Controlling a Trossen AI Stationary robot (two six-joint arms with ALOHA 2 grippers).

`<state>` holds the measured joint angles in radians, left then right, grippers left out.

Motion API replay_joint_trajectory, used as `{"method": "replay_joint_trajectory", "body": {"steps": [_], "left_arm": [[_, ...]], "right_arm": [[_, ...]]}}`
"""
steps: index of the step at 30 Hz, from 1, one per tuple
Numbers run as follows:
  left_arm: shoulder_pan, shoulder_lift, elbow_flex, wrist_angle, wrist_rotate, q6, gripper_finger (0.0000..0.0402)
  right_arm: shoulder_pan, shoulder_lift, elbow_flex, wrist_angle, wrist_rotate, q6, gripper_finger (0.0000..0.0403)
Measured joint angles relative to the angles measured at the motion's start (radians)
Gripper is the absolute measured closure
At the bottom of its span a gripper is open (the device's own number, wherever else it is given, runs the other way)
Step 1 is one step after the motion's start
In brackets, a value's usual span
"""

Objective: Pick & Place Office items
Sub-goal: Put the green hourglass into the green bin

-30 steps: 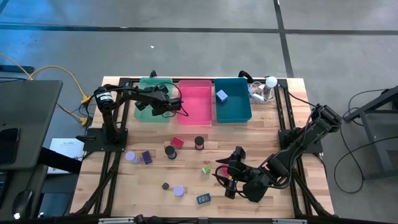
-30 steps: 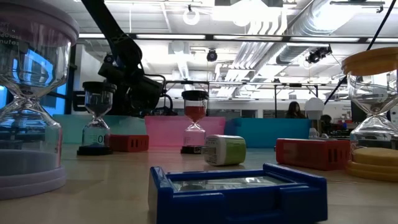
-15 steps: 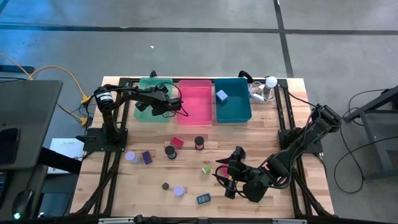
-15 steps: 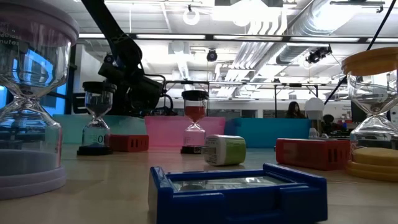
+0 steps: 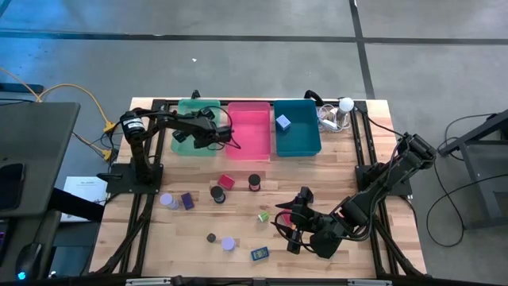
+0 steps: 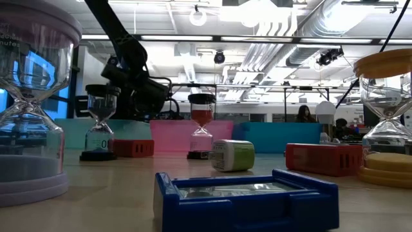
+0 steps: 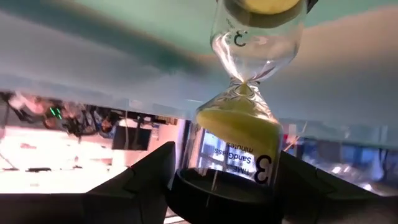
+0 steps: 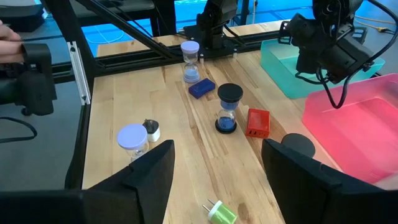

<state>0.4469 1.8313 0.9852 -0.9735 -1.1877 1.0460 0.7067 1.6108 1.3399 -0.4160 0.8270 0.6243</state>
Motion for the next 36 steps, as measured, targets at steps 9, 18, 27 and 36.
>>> {"method": "replay_joint_trajectory", "body": {"steps": [9,18,27,36], "left_arm": [[0.001,0.0,0.0,0.005,0.009,-0.027,0.0184],[0.0,0.0,0.0,0.005,0.012,-0.029,0.0184],[-0.036,0.0,0.0,0.005,0.014,-0.095,0.0184],[-0.042,0.0,-0.001,-0.003,0.037,-0.066,0.0184]], "right_arm": [[0.0,0.0,0.0,0.0,0.0,0.0,0.0172],[0.0,0.0,0.0,0.0,-0.02,0.0,0.0172],[0.0,0.0,0.0,0.0,-0.02,0.0,0.0172],[0.0,0.0,0.0,0.0,-0.019,0.0,0.0172]]}}
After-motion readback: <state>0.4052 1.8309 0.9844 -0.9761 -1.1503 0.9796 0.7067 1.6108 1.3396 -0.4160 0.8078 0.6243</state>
